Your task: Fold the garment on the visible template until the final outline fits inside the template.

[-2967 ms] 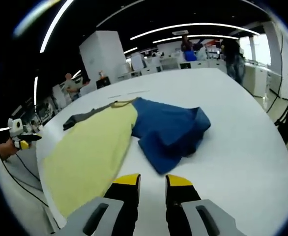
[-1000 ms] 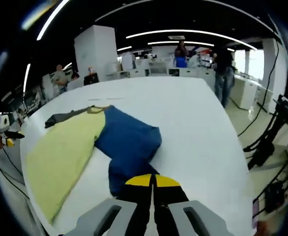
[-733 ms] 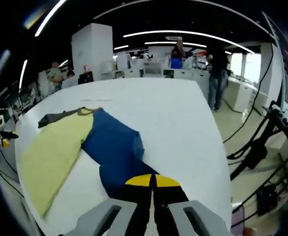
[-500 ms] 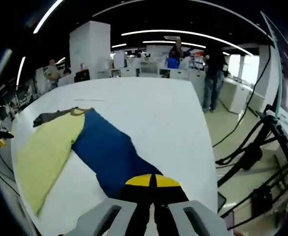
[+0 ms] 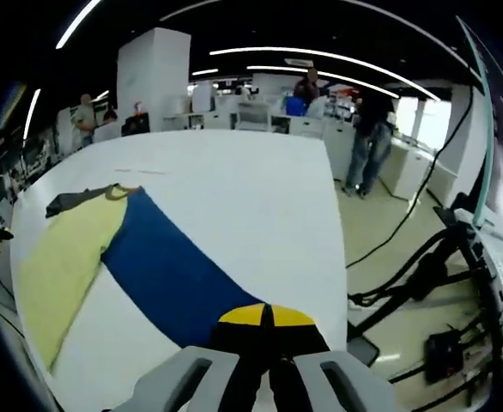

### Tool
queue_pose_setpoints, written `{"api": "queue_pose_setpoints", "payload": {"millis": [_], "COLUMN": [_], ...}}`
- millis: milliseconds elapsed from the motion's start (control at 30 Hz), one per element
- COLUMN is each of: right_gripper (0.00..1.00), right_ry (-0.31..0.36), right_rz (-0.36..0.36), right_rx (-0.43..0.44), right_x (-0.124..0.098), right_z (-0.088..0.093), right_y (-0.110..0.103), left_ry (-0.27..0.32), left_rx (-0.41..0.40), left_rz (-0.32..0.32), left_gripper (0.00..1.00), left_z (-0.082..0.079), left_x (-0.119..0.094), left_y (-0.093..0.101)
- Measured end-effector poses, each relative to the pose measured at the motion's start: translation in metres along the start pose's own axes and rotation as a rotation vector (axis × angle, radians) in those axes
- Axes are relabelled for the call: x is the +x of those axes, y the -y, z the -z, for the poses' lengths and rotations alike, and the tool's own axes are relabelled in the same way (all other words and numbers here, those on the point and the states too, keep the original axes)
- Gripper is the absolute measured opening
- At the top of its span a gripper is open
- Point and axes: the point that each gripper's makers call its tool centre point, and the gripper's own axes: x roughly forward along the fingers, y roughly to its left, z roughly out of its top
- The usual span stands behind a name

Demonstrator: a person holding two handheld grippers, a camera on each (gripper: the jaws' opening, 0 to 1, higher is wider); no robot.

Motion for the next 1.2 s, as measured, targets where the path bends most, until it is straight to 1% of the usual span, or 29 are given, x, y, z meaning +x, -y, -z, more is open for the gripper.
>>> {"api": "queue_pose_setpoints", "payload": {"millis": [167, 333, 500, 633, 733, 967, 1200], "right_gripper": [0.00, 0.00, 0.00, 0.00, 0.00, 0.00, 0.00], "right_ry": [0.000, 0.016, 0.044, 0.052, 0.051, 0.056, 0.060], "right_rz": [0.000, -0.015, -0.045, -0.069, -0.089, -0.128, -0.169], "right_rx": [0.000, -0.005, -0.005, -0.030, -0.049, -0.069, -0.093], "right_x": [-0.003, -0.007, -0.009, -0.009, -0.008, -0.001, 0.007], "right_z": [-0.001, -0.007, -0.019, -0.029, -0.035, -0.048, -0.062], "right_y": [-0.002, -0.009, -0.022, -0.034, -0.041, -0.059, -0.081], "left_ry": [-0.002, -0.003, -0.011, -0.031, -0.038, -0.028, -0.016], "left_rx": [-0.007, -0.005, 0.019, 0.070, 0.088, 0.072, 0.073], "left_rz": [-0.005, -0.005, -0.003, -0.003, 0.001, 0.002, -0.002], "left_gripper": [0.53, 0.52, 0.52, 0.52, 0.52, 0.52, 0.52], "left_z": [0.002, 0.002, 0.001, 0.003, 0.004, 0.006, 0.004], "left_x": [0.001, 0.003, 0.006, 0.008, 0.009, 0.004, 0.001], "left_y": [0.000, 0.000, 0.002, 0.004, 0.005, 0.002, -0.001]}}
